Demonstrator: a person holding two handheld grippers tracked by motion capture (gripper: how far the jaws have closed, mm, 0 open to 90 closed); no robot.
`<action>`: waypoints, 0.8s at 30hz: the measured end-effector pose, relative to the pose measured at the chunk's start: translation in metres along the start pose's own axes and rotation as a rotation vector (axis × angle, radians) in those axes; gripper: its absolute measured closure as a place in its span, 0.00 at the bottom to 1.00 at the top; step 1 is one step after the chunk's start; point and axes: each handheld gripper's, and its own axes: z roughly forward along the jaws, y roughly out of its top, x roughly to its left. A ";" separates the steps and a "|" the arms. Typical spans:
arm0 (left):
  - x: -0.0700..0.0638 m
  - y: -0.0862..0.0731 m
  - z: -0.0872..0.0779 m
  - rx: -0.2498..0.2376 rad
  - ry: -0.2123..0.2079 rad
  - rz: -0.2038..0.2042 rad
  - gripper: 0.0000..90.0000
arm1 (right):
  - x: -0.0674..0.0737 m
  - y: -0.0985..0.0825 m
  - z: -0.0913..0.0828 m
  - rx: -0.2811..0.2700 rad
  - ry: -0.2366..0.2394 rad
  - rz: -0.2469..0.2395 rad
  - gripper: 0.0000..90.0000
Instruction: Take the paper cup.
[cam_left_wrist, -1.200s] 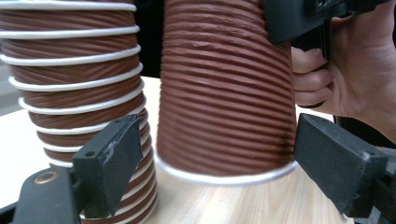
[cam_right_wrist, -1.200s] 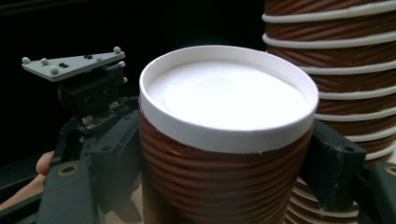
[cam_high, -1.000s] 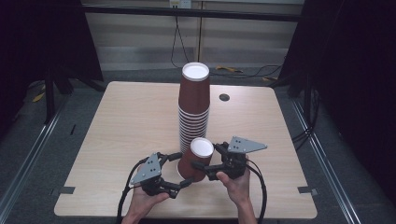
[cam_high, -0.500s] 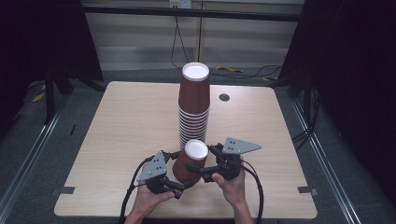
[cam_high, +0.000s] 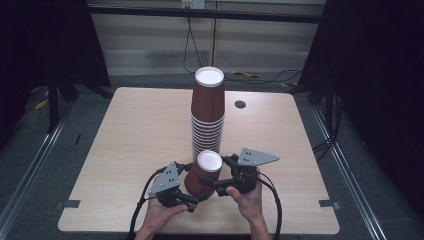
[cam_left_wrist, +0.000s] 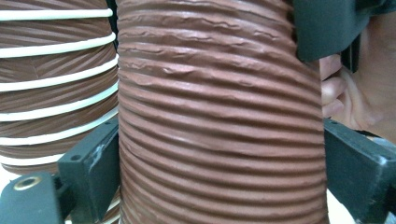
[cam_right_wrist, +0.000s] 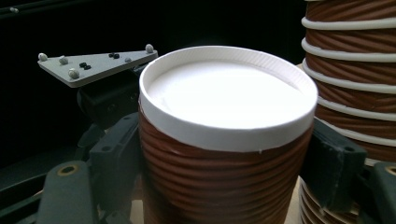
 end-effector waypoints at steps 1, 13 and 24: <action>0.000 0.001 0.000 0.014 0.001 -0.003 0.11 | 0.000 0.000 0.000 0.001 0.001 0.001 0.24; 0.002 0.001 -0.002 0.036 0.010 -0.009 0.15 | 0.000 0.001 0.003 0.022 -0.008 -0.001 0.16; 0.005 0.000 -0.003 0.043 0.008 -0.014 0.15 | -0.002 0.002 -0.003 0.010 -0.024 0.005 0.15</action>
